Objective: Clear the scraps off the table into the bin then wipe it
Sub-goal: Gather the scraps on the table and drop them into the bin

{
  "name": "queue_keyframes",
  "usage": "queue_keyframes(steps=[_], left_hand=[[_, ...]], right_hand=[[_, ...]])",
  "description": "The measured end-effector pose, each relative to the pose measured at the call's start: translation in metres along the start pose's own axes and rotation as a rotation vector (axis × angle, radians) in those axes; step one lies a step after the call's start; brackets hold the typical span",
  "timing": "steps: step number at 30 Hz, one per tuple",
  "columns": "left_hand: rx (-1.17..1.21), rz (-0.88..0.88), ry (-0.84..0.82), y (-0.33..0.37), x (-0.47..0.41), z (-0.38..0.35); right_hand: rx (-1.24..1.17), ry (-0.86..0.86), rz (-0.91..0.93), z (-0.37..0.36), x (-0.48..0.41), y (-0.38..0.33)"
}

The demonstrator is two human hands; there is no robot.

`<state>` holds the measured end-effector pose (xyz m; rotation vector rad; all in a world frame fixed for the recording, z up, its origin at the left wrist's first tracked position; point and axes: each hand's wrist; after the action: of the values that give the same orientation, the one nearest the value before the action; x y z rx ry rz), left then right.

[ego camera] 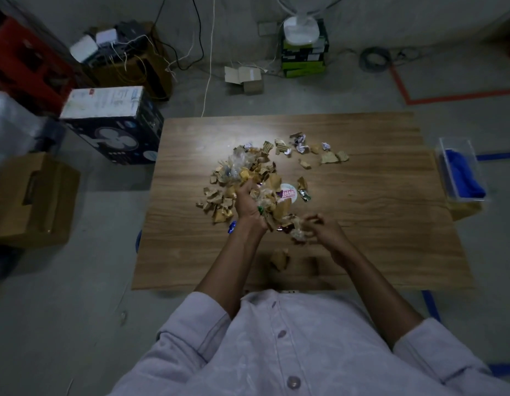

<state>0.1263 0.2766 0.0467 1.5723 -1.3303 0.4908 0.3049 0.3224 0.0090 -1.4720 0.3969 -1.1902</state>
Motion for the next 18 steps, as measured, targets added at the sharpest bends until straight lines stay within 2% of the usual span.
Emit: queue_keyframes(steps=[2,4,6,7,9,11,13,15,18], left_hand=[[-0.050,-0.005,0.003,-0.010,0.007,0.012],[-0.091,0.034,0.013,-0.021,0.008,0.028],[-0.086,0.042,0.080,-0.027,0.006,0.044],[-0.068,0.033,0.113,-0.029,0.002,0.052],[-0.088,0.025,0.163,-0.032,-0.004,0.063],[-0.106,0.013,0.163,-0.030,-0.002,0.068],[-0.088,0.003,0.131,-0.027,0.002,0.068],[-0.042,-0.013,0.076,-0.024,0.002,0.068],[0.006,-0.015,-0.030,-0.024,0.015,0.057]], right_hand=[[0.147,-0.138,-0.045,-0.002,0.010,0.021],[0.257,-0.376,-0.117,-0.014,0.019,0.039],[0.369,-0.601,-0.173,-0.028,0.019,0.055],[0.413,-0.651,-0.155,-0.034,0.016,0.061],[0.449,-0.589,-0.015,-0.039,0.007,0.066],[0.469,-0.353,0.142,-0.037,0.001,0.058],[0.329,-0.167,0.193,-0.033,-0.002,0.041],[0.035,-0.139,0.084,-0.037,0.000,0.027],[-0.288,-0.266,-0.145,-0.049,0.017,0.014]])
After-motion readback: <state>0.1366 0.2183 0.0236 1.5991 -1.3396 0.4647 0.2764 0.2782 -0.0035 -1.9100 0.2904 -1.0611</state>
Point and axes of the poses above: each hand's wrist, its own x-axis away from the middle knuckle, its own z-axis out of the back of the hand, y = z × x, and after that the axes turned 9 degrees about z, right-handed
